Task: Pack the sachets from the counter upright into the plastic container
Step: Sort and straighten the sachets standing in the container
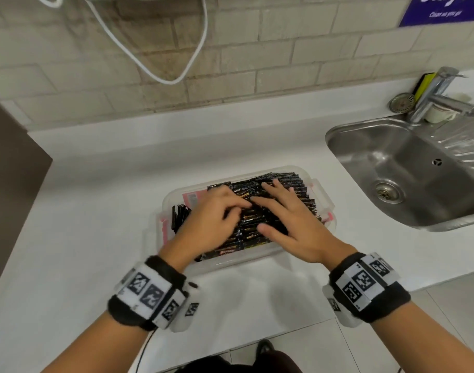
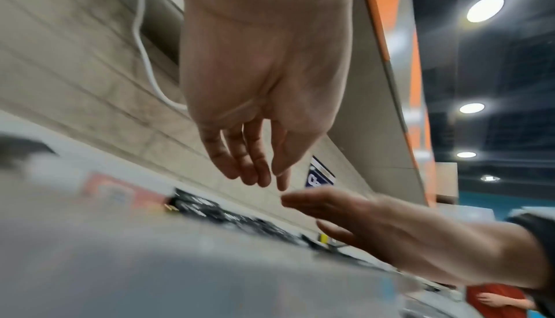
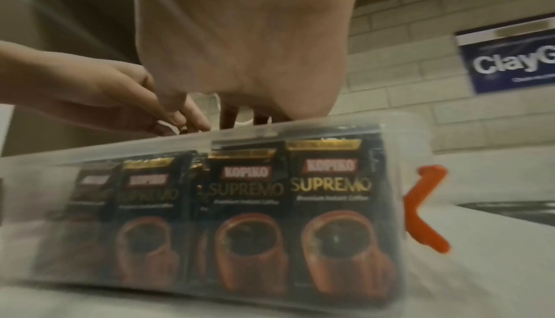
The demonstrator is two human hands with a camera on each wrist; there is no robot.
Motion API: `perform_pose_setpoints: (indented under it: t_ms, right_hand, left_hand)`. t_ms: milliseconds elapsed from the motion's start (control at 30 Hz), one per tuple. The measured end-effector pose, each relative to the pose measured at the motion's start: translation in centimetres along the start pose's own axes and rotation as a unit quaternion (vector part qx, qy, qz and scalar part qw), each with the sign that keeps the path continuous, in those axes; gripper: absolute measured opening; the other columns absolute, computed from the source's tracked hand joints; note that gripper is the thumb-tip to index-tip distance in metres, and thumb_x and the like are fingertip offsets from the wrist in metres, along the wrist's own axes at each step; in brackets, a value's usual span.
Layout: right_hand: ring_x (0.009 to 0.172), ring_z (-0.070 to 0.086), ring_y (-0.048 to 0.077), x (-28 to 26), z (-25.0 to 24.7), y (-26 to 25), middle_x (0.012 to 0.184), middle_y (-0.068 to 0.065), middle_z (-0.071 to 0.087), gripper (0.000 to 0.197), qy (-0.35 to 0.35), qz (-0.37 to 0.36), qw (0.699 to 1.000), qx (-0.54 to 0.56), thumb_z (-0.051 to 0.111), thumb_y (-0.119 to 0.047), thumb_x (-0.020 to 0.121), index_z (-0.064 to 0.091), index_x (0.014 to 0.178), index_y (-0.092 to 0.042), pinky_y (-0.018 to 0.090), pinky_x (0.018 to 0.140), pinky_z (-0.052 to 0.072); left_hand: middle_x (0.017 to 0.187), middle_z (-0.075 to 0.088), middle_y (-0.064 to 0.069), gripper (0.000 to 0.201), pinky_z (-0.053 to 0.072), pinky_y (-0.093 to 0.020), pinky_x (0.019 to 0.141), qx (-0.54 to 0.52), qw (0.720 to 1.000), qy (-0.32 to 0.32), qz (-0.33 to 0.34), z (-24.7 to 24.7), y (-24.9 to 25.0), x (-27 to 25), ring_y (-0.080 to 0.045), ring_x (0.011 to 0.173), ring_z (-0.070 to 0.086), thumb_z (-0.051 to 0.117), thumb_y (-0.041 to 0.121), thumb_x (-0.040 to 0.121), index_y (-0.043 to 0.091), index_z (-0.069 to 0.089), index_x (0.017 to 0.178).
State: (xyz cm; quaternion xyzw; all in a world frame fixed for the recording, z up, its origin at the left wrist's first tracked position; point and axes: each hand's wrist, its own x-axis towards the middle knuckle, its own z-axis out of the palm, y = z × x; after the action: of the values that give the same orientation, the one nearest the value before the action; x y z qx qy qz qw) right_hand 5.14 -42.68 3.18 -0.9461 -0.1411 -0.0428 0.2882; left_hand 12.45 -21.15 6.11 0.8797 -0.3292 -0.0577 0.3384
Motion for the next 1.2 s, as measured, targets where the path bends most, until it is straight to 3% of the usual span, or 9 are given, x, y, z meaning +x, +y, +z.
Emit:
perform_pose_setpoints:
  t_ms: [100,267,467,600,767,967,1067,1200]
  right_hand:
    - [0.154,-0.018,0.016,1.1,0.9,-0.9,0.169,-0.001,0.000,0.073,-0.069,-0.018,0.991,-0.111,0.029,-0.076,0.093,0.018,0.158,-0.043,0.048,0.124,-0.010]
    - [0.150,-0.029,0.023,3.3,2.4,-1.8,0.166,0.000,-0.021,0.084,-0.139,-0.019,0.968,-0.209,0.020,-0.090,0.082,-0.003,0.155,-0.053,0.058,0.120,-0.015]
    - [0.148,-0.032,0.024,5.0,3.2,-1.7,0.163,0.001,-0.029,0.085,-0.188,0.013,0.957,-0.219,0.015,-0.093,0.076,-0.011,0.150,-0.059,0.061,0.119,-0.014]
    - [0.150,-0.028,0.022,5.1,3.4,-1.4,0.164,-0.002,-0.025,0.075,-0.197,0.029,0.954,-0.225,0.013,-0.086,0.084,-0.009,0.150,-0.060,0.058,0.121,-0.013]
    - [0.152,-0.024,0.020,4.9,3.5,-1.6,0.165,-0.004,-0.020,0.074,-0.175,0.030,0.960,-0.214,0.014,-0.086,0.084,-0.002,0.151,-0.059,0.055,0.121,-0.013]
    - [0.152,-0.021,0.018,4.8,3.6,-1.4,0.167,-0.004,-0.017,0.077,-0.159,0.032,0.965,-0.205,0.014,-0.086,0.083,0.004,0.153,-0.057,0.054,0.122,-0.012]
    - [0.152,-0.021,0.018,4.7,3.7,-1.3,0.167,-0.004,-0.016,0.078,-0.156,0.030,0.966,-0.203,0.013,-0.087,0.082,0.005,0.153,-0.056,0.053,0.122,-0.013]
    - [0.153,-0.020,0.017,4.7,3.7,-1.3,0.167,-0.005,-0.013,0.079,-0.152,0.031,0.969,-0.193,0.013,-0.089,0.081,0.006,0.153,-0.057,0.054,0.122,-0.012]
  left_hand:
    - [0.110,0.056,0.011,0.030,0.041,-0.032,0.098,0.076,0.996,0.010,-0.042,-3.2,-3.1,-0.7,-0.010,0.108,0.048,0.054,0.019,0.100,0.027,0.067,0.125]
    - [0.124,0.060,0.005,0.033,0.039,-0.038,0.102,0.204,0.972,-0.108,-0.043,-5.6,-5.5,-1.5,-0.016,0.117,0.049,0.059,0.033,0.098,0.026,0.063,0.130]
    - [0.108,0.062,0.003,0.036,0.034,-0.037,0.100,0.300,0.935,-0.189,-0.002,-3.2,-5.5,-1.0,-0.020,0.109,0.051,0.057,0.052,0.093,0.022,0.067,0.110]
    - [0.118,0.059,-0.001,0.054,0.026,-0.044,0.109,0.371,0.899,-0.232,-0.034,-1.4,-5.8,-0.5,-0.023,0.117,0.045,0.059,0.062,0.088,0.017,0.063,0.117]
    - [0.119,0.059,0.002,0.048,0.028,-0.042,0.100,0.346,0.919,-0.181,-0.050,-1.0,-5.9,-0.2,-0.022,0.114,0.042,0.073,0.046,0.083,0.020,0.058,0.120]
    - [0.101,0.062,0.004,0.022,0.024,-0.036,0.087,0.299,0.946,-0.087,-0.095,-1.5,-5.7,0.2,-0.019,0.102,0.044,0.073,0.025,0.084,0.021,0.065,0.105]
    - [0.092,0.063,0.007,0.021,0.020,-0.034,0.081,0.226,0.965,-0.047,-0.127,-2.1,-5.2,0.5,-0.018,0.098,0.053,0.072,0.020,0.084,0.028,0.058,0.097]
    - [0.094,0.058,0.007,0.029,0.032,-0.030,0.079,0.126,0.977,-0.030,-0.172,-3.4,-4.9,0.9,-0.017,0.092,0.055,0.075,0.017,0.080,0.024,0.057,0.102]
